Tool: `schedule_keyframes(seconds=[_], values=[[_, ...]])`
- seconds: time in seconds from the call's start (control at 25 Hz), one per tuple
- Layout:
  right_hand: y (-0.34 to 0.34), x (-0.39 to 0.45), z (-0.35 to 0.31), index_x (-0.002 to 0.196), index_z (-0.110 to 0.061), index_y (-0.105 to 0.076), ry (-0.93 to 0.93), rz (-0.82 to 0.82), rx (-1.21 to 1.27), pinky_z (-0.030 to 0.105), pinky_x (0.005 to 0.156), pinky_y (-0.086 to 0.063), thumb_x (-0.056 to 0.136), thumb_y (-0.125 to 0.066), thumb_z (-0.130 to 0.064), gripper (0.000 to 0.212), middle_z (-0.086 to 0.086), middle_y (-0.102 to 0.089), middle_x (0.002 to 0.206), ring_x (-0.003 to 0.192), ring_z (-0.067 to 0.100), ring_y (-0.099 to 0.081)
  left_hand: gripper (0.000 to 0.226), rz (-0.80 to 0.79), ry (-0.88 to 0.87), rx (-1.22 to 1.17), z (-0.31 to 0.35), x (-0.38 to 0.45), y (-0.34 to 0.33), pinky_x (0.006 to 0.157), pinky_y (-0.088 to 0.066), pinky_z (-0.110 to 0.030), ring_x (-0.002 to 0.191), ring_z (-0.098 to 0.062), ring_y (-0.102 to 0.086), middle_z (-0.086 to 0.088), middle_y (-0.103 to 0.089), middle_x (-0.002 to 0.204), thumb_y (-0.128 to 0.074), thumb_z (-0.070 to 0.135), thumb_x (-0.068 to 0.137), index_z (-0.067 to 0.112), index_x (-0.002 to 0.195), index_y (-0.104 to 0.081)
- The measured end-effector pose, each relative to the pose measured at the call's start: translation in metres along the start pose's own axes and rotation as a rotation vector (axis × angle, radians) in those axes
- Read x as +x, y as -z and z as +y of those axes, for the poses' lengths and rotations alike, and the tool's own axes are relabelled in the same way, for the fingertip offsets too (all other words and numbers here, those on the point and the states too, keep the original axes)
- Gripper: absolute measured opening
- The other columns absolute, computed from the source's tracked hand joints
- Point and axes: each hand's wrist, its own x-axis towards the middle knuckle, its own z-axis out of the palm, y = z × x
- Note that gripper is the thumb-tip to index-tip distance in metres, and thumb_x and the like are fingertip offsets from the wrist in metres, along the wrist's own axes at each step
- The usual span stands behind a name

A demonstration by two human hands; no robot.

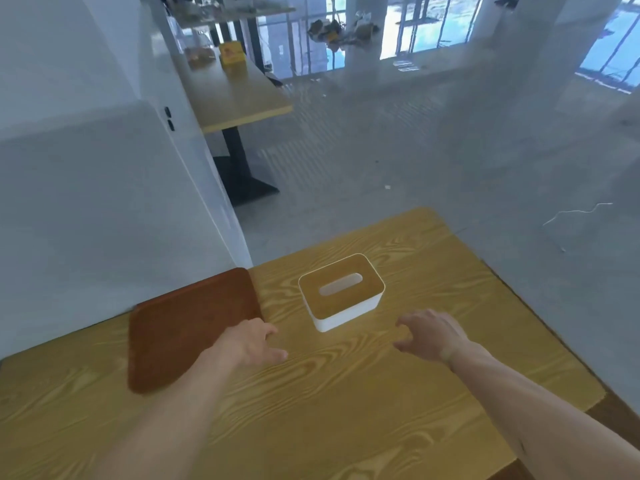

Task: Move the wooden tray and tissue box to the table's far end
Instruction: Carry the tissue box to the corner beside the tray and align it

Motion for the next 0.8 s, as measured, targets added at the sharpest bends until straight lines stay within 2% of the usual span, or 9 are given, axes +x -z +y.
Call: schedule_keyframes(seconds=[0.16, 0.32, 0.4, 0.52, 0.64, 0.8], values=[[0.023, 0.036, 0.019, 0.141, -0.032, -0.049, 0.021, 0.001, -0.083, 0.041, 0.102, -0.043, 0.085, -0.063, -0.058, 0.062, -0.004, -0.058, 0.141, 0.128, 0.022, -0.051, 0.083, 0.065, -0.036, 0.225, 0.032, 0.020, 0.028, 0.105, -0.040, -0.045, 0.131, -0.025, -0.045, -0.001, -0.045, 0.148, -0.054, 0.074, 0.077, 0.031, 0.146, -0.041], [0.037, 0.075, 0.010, 0.153, -0.032, -0.026, 0.105, 0.067, -0.072, 0.043, 0.111, -0.033, 0.076, -0.074, -0.058, 0.094, -0.008, -0.039, 0.156, 0.143, 0.021, -0.033, 0.100, 0.151, -0.046, 0.181, 0.055, 0.048, 0.045, 0.113, -0.032, -0.046, 0.143, -0.028, -0.032, -0.005, -0.030, 0.159, -0.056, 0.077, 0.074, 0.029, 0.154, -0.022], [0.043, 0.095, 0.003, 0.158, -0.026, -0.009, 0.169, 0.036, -0.102, 0.045, 0.121, -0.021, 0.071, -0.078, -0.061, 0.116, -0.007, -0.020, 0.165, 0.152, 0.020, -0.013, 0.115, 0.170, -0.062, 0.138, 0.063, 0.062, 0.043, 0.119, -0.019, -0.048, 0.150, -0.028, -0.016, -0.007, -0.015, 0.165, -0.059, 0.078, 0.070, 0.024, 0.157, -0.008], [0.047, 0.127, -0.010, 0.157, -0.024, 0.013, 0.260, -0.040, -0.185, 0.048, 0.124, -0.004, 0.064, -0.082, -0.063, 0.139, -0.006, 0.004, 0.169, 0.153, 0.023, 0.009, 0.132, 0.130, -0.081, 0.125, 0.067, 0.084, 0.036, 0.122, 0.001, -0.048, 0.151, -0.023, 0.013, -0.004, 0.013, 0.166, -0.062, 0.080, 0.066, 0.019, 0.155, 0.013], [0.046, 0.152, -0.022, 0.154, -0.026, 0.021, 0.343, -0.105, -0.270, 0.051, 0.123, 0.003, 0.055, -0.087, -0.062, 0.151, -0.005, 0.012, 0.168, 0.152, 0.025, 0.017, 0.141, 0.099, -0.084, 0.119, 0.073, 0.101, 0.025, 0.122, 0.007, -0.049, 0.148, -0.021, 0.025, -0.001, 0.028, 0.162, -0.063, 0.084, 0.059, 0.019, 0.152, 0.022], [0.041, 0.174, -0.026, 0.153, -0.022, 0.024, 0.382, -0.150, -0.346, 0.051, 0.122, 0.005, 0.053, -0.089, -0.059, 0.155, -0.003, 0.017, 0.167, 0.151, 0.025, 0.020, 0.147, 0.071, -0.078, 0.126, 0.078, 0.114, 0.013, 0.121, 0.007, -0.052, 0.148, -0.021, 0.025, 0.001, 0.029, 0.161, -0.062, 0.086, 0.054, 0.020, 0.149, 0.027]])
